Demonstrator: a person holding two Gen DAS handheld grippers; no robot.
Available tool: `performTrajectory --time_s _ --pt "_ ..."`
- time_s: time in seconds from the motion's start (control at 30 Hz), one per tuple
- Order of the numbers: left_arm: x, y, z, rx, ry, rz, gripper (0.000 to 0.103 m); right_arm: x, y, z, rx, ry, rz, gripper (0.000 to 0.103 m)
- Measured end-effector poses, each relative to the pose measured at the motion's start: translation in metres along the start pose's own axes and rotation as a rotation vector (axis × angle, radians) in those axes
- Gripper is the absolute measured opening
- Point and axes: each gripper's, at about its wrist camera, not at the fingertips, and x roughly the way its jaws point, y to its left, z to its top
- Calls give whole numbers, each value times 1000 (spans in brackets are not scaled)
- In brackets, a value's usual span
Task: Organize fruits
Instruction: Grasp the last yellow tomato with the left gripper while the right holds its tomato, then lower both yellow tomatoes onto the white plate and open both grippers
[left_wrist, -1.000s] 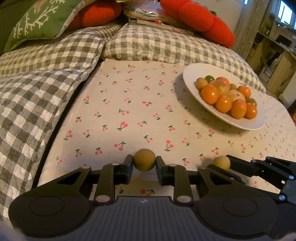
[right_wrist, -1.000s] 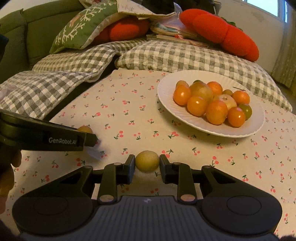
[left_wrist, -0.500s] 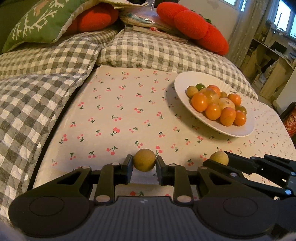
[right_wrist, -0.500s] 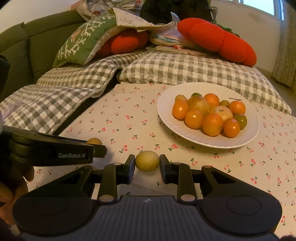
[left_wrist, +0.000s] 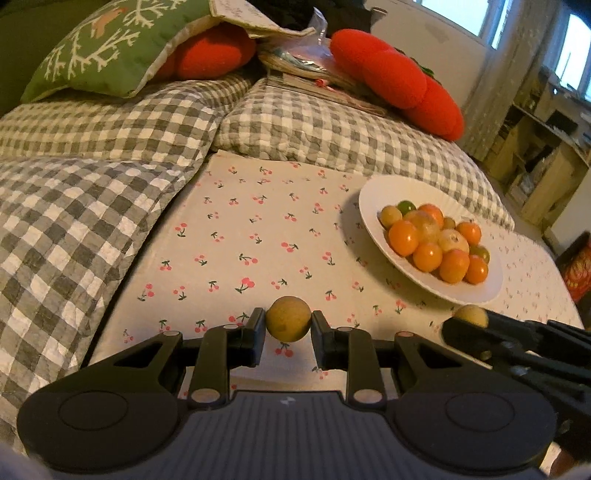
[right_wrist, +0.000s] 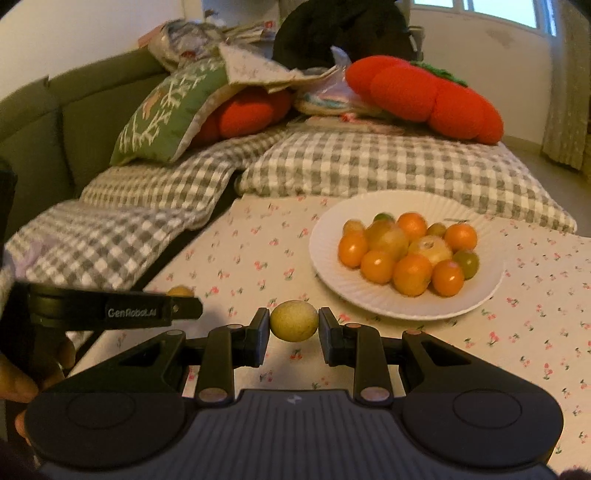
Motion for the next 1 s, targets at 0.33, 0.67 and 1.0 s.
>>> performTrajectory --time_s 0.33,0.67,1.0 --pt "0 -11 9 -32 4 -58 19 -28 -63 29 166 -78 -40 25" --pt "19 -54 38 -33 24 -169 19 -17 -147 33 481 -50 22 25" --pt "58 -86 86 -77 19 -248 20 17 -157 43 461 -42 42 25"
